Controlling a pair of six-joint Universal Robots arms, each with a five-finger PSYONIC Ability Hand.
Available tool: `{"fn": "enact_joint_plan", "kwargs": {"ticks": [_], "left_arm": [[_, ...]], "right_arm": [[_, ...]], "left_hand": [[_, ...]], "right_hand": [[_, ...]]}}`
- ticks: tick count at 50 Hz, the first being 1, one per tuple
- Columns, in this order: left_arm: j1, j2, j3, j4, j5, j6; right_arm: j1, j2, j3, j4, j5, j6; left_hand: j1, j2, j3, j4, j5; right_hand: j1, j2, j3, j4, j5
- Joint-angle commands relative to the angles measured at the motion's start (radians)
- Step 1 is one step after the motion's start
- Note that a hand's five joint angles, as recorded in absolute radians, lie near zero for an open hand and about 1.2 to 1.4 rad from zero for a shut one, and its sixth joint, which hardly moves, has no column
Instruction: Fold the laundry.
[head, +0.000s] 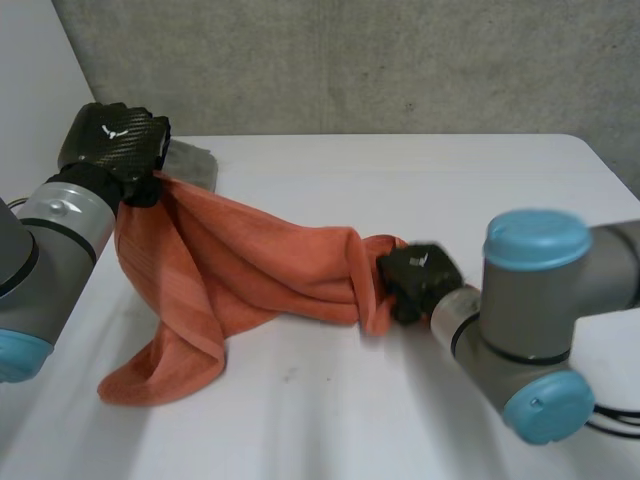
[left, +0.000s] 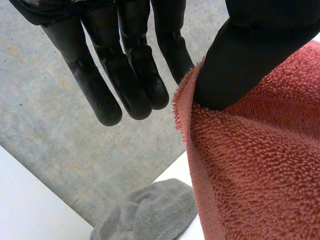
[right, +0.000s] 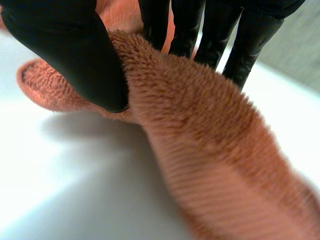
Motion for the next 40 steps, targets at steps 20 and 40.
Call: {"fn": "enact_joint_plan", "kwargs": {"ticks": [20, 40], "left_arm": [[0.026, -0.119, 0.011, -0.132, 0.011, 0.023], [-0.031, -0.189, 0.474, 0.534, -0.023, 0.165]], "right_arm": [[-0.198, -0.190, -0.405, 0.582, -0.018, -0.380], [-0.198, -0.098, -0.661, -0.362, 0.037, -0.263]], "left_hand": [[0.256, 0.204, 0.208, 0.198, 0.248], [0.256, 0.204, 0.208, 0.198, 0.248]], "right_hand": [[0.423, 0.235, 0.232, 0.219, 0.249], [0.423, 0.235, 0.232, 0.219, 0.249]]}}
